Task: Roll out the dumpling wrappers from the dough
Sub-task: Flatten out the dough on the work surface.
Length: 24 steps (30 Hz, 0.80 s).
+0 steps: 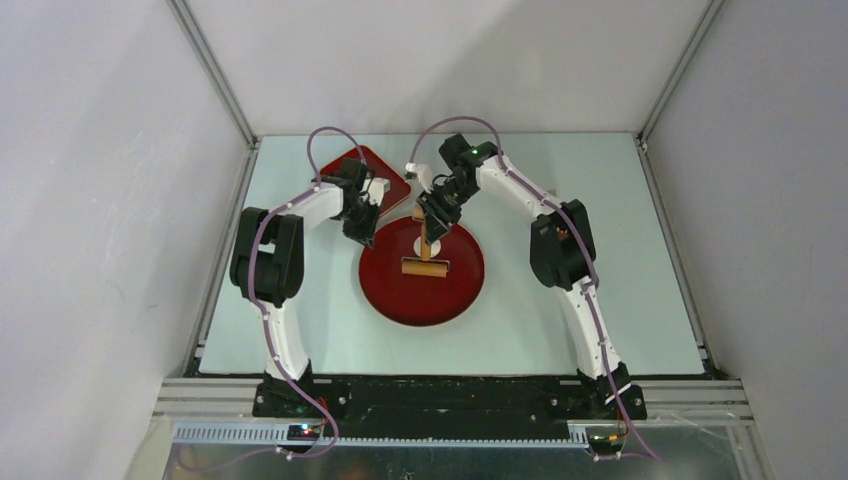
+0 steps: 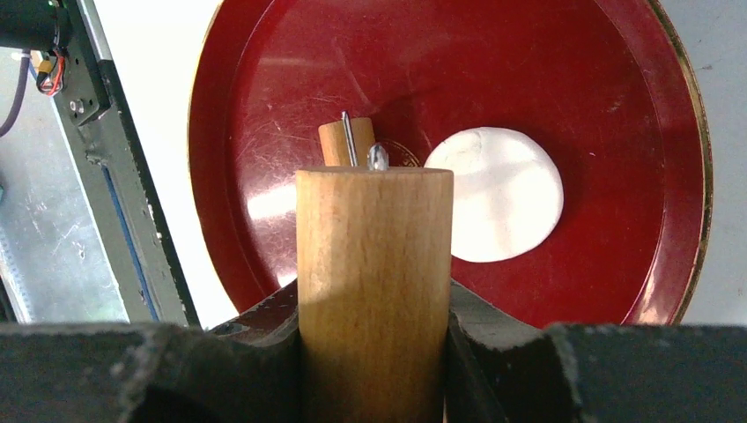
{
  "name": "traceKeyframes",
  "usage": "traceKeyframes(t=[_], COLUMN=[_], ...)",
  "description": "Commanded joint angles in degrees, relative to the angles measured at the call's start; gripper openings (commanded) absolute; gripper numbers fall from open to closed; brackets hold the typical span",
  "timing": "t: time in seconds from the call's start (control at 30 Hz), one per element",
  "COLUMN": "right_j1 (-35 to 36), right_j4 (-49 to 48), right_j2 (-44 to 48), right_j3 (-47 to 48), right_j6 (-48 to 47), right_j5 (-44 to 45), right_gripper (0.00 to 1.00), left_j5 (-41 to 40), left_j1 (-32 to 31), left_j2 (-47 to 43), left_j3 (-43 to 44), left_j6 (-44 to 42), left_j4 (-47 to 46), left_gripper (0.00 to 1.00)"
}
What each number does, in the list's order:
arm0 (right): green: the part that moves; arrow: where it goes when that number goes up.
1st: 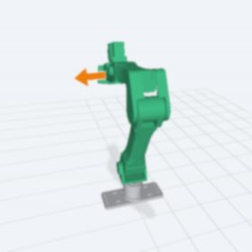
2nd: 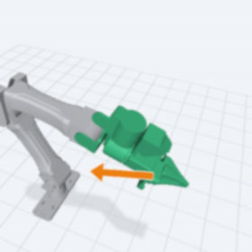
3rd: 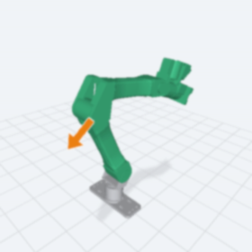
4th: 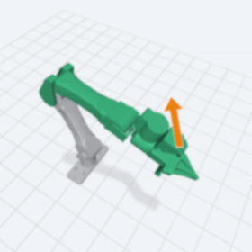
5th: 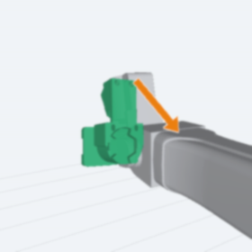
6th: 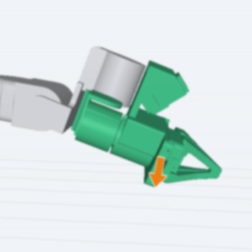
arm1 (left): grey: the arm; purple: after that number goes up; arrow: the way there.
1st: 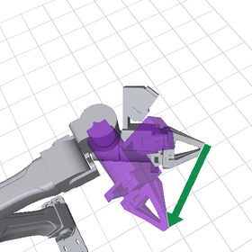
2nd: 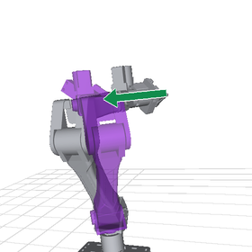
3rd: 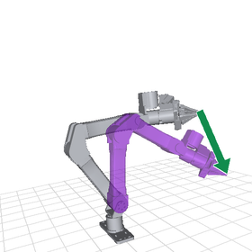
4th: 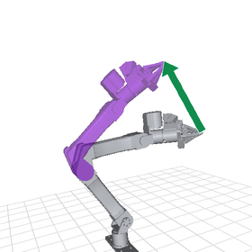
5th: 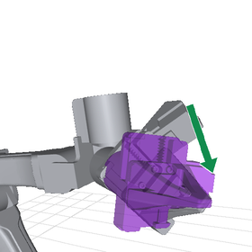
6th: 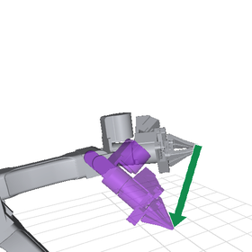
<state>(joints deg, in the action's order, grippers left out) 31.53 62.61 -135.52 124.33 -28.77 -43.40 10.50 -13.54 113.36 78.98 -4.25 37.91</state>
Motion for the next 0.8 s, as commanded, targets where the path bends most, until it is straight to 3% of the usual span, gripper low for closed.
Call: traceKeyframes(t=[0.0,0.23,0.77], right_j1=[-0.51,-3.35,-4.10], right_j4=[0.78,-4.64,-3.94], right_j2=[3.02,7.59,-0.21], right_j3=[-0.32,2.83,6.27], right_j6=[-3.41,2.21,2.32], right_j5=[1.26,2.32,3.10], right_gripper=[0.00,0.00,0.00], left_j5=[-3.14,-3.21,-3.13], left_j1=[0.08,0.05,0.07], left_j2=[1.94,1.98,1.95], left_j3=[1.02,1.02,1.05], left_j6=[1.17,1.11,1.10], left_j4=[-1.00,-1.05,-1.08], left_gripper=[0.00,0.00,0.00])
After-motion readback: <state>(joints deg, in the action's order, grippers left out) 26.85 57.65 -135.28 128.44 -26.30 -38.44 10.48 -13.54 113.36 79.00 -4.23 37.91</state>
